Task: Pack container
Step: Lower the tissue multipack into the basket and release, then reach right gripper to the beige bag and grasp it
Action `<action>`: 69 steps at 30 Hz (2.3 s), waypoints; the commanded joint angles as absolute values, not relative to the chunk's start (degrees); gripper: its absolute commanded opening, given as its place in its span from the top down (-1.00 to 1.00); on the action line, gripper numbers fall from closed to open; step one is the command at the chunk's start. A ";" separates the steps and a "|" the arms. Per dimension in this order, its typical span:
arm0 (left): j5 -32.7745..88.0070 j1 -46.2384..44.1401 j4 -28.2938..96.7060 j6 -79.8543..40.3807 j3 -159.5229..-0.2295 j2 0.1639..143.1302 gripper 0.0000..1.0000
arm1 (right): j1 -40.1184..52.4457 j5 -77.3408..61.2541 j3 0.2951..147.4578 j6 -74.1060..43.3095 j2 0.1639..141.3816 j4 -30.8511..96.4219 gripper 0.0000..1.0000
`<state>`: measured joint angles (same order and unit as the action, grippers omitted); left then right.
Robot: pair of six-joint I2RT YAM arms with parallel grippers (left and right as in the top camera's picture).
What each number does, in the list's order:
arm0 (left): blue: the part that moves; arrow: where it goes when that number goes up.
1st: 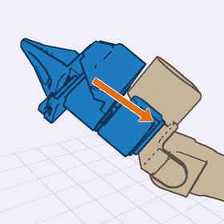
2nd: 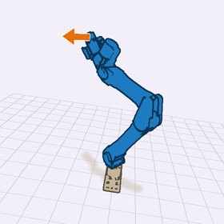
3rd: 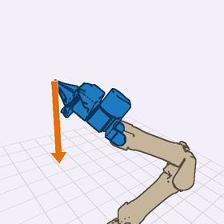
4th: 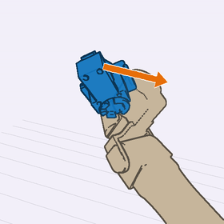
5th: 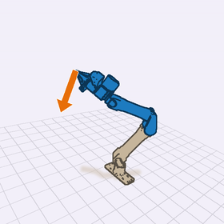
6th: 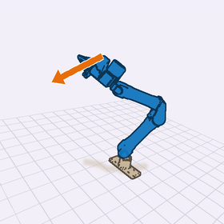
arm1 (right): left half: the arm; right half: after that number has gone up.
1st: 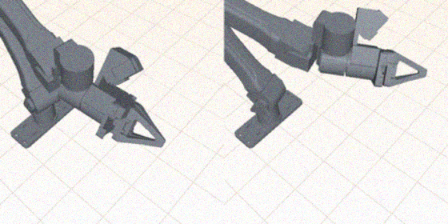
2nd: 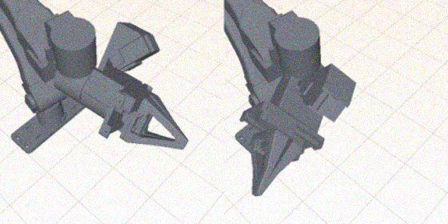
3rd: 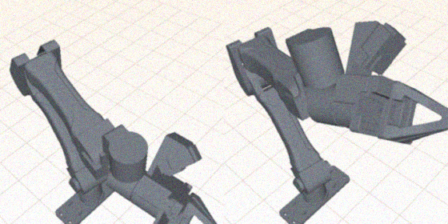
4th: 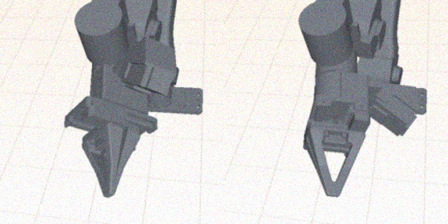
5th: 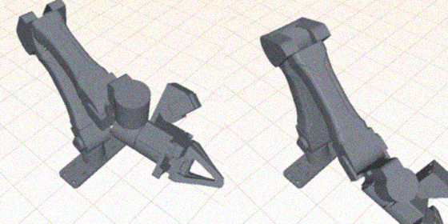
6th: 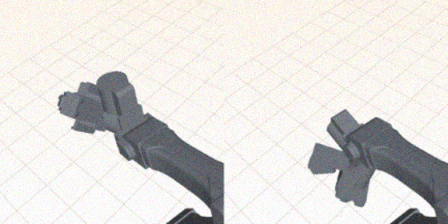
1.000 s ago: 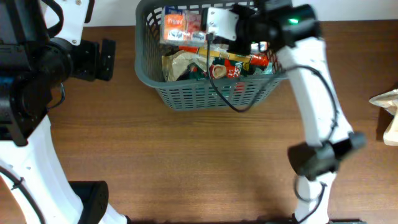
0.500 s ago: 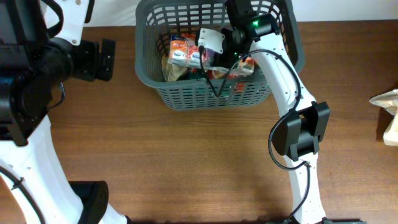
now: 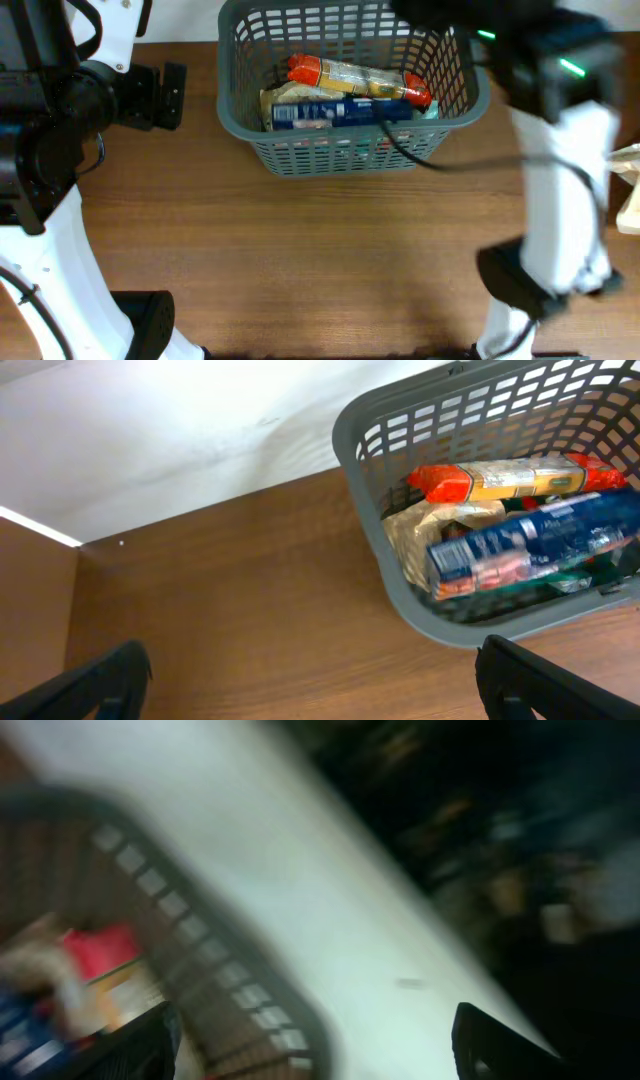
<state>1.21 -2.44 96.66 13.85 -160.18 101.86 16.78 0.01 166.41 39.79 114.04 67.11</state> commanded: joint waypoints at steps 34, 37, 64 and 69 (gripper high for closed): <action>1.04 -2.07 96.66 13.32 -160.18 101.34 -0.99 | -47.27 1.96 92.25 28.93 113.62 35.79 -0.75; 1.04 -2.07 96.66 13.32 -160.18 101.34 -0.98 | -47.29 2.20 92.18 33.32 114.85 36.56 -0.81; 1.04 -2.07 96.66 13.32 -160.18 101.34 -0.99 | -45.74 9.06 92.20 34.37 130.56 28.91 0.46; 1.04 -2.07 96.66 13.32 -160.18 101.34 -0.98 | -43.51 4.49 92.77 24.60 130.21 30.24 0.92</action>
<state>1.21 -2.44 96.66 13.85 -160.18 101.86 -45.91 9.63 93.21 31.40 128.22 28.49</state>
